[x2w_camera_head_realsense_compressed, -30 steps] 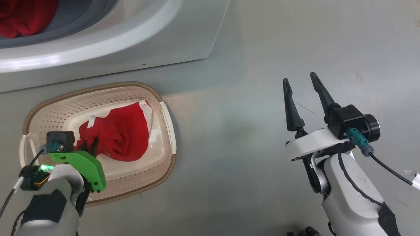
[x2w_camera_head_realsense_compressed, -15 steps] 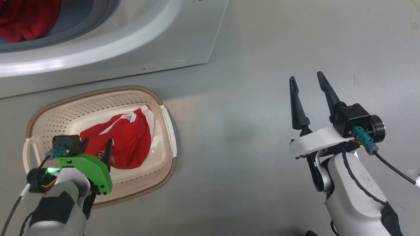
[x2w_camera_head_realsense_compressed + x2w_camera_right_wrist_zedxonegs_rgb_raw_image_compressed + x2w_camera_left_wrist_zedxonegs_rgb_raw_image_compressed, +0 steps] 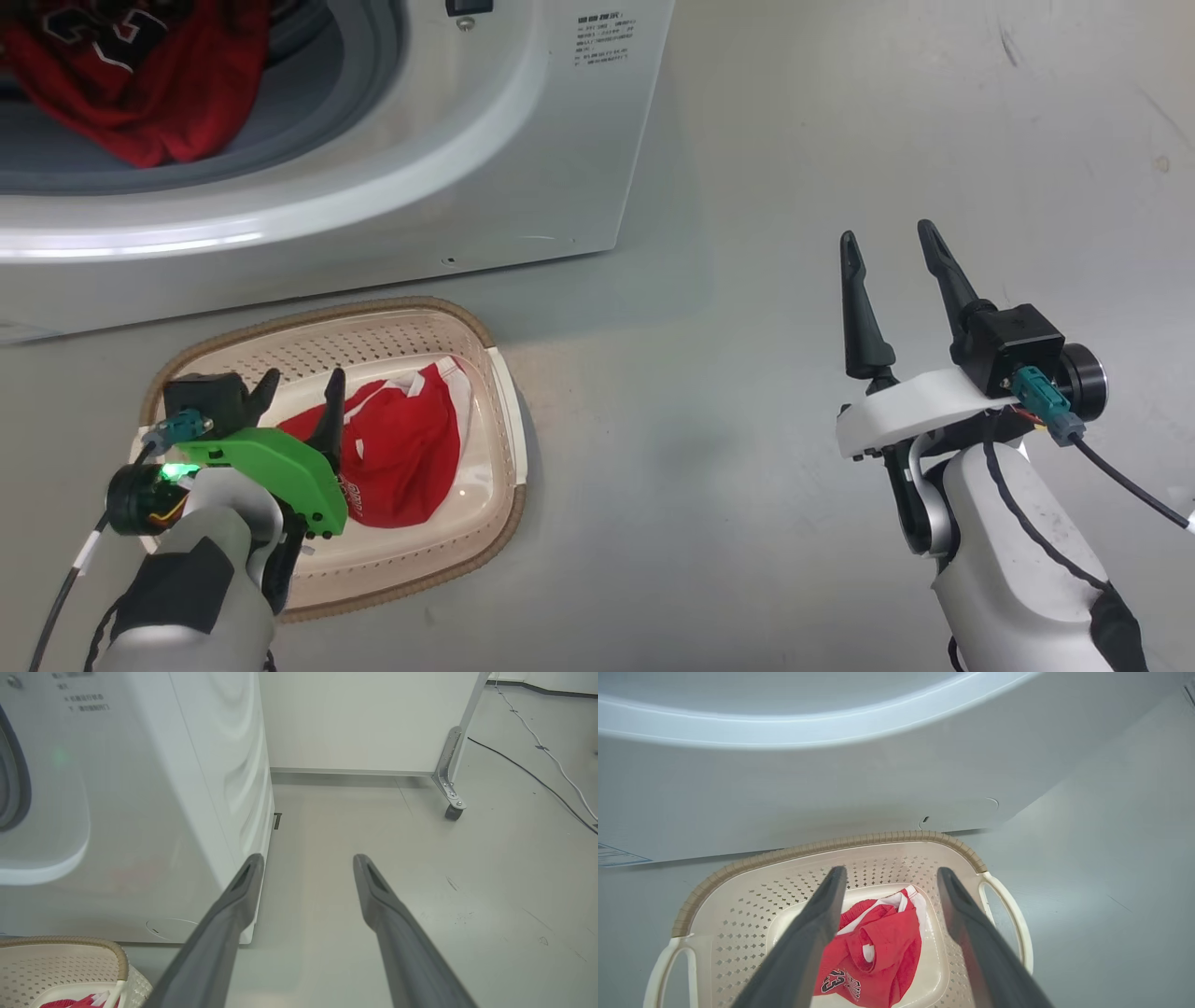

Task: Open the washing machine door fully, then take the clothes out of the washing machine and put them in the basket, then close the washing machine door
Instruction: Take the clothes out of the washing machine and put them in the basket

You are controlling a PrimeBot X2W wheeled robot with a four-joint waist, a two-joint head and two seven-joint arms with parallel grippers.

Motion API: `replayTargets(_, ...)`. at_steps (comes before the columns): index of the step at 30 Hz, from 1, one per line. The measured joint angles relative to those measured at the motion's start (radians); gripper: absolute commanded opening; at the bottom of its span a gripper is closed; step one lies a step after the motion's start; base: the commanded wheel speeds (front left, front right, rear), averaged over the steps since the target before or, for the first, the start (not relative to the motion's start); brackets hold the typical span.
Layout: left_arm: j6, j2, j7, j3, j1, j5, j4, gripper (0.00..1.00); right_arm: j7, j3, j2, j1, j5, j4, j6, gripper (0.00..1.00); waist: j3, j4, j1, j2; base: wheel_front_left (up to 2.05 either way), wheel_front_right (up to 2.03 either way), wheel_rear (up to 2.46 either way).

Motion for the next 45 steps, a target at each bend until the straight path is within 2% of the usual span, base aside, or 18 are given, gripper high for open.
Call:
replayTargets(4,0.0,-0.004,-0.001,0.016,0.022,-0.003,-0.035,1.0,0.0,-0.012,0.0,0.021,0.0,0.003,0.001,1.0,-0.046,0.009,0.0,0.0,0.0,0.0,0.0)
replayTargets(13,0.001,0.009,-0.001,0.122,0.068,0.001,-0.246,1.0,0.0,-0.041,0.0,0.073,0.0,0.012,0.01,1.0,-0.16,0.031,0.0,0.0,0.0,0.0,0.0)
replayTargets(36,0.078,0.023,-0.001,0.301,0.434,0.137,-0.609,1.0,0.0,-0.075,0.0,0.262,0.004,-0.003,0.054,1.0,-0.463,0.084,0.0,0.0,0.0,0.0,0.0)
replayTargets(45,0.081,0.01,-0.001,0.323,0.544,0.168,-0.693,1.0,0.0,-0.077,0.0,0.306,0.004,-0.043,0.054,1.0,-0.515,0.084,-0.0001,0.0,0.0,0.0,0.0)
